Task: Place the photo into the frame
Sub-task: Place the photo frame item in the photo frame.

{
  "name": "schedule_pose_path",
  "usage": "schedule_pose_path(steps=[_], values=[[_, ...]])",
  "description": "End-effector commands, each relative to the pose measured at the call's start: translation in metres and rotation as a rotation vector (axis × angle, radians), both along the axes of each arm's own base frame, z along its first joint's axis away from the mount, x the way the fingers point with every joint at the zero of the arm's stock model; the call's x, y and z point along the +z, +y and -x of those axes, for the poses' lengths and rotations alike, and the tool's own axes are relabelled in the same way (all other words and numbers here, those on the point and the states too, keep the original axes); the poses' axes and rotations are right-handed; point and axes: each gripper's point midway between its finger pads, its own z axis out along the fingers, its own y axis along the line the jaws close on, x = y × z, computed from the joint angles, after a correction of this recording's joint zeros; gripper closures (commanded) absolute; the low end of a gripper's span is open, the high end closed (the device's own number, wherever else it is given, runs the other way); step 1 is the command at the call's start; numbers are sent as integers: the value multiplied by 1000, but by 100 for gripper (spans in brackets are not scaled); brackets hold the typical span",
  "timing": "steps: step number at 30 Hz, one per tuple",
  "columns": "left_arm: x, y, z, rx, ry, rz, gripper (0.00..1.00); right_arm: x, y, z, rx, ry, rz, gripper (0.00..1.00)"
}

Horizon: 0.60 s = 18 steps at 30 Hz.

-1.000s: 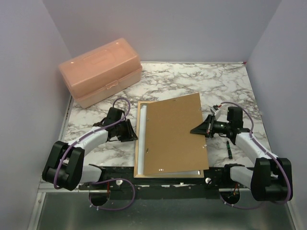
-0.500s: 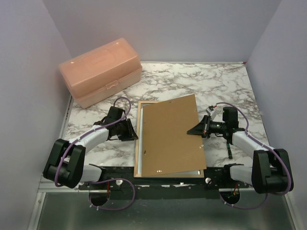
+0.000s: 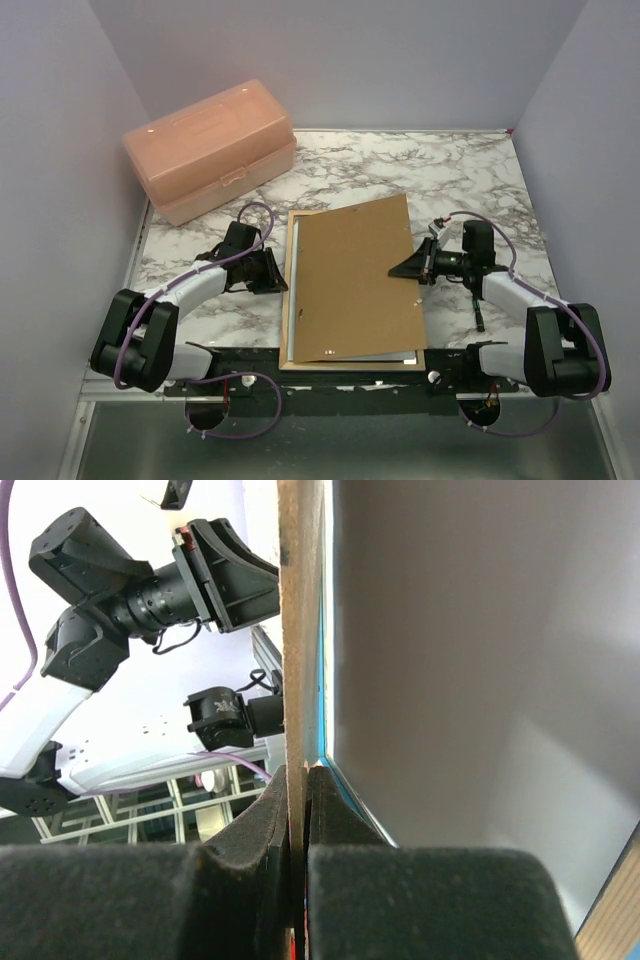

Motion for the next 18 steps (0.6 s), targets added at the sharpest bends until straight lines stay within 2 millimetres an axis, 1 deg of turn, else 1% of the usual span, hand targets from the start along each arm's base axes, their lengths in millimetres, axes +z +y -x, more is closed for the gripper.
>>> schedule_pose_path(steps=[1,7,18], values=[[-14,12,4,3,27,-74,74,21,8,-12,25,-82,-34,99],[-14,12,4,1,27,-74,74,15,13,-11,37,-72,-27,99],[-15,12,4,-2,31,-75,76,-3,12,-10,44,-52,14,99]])
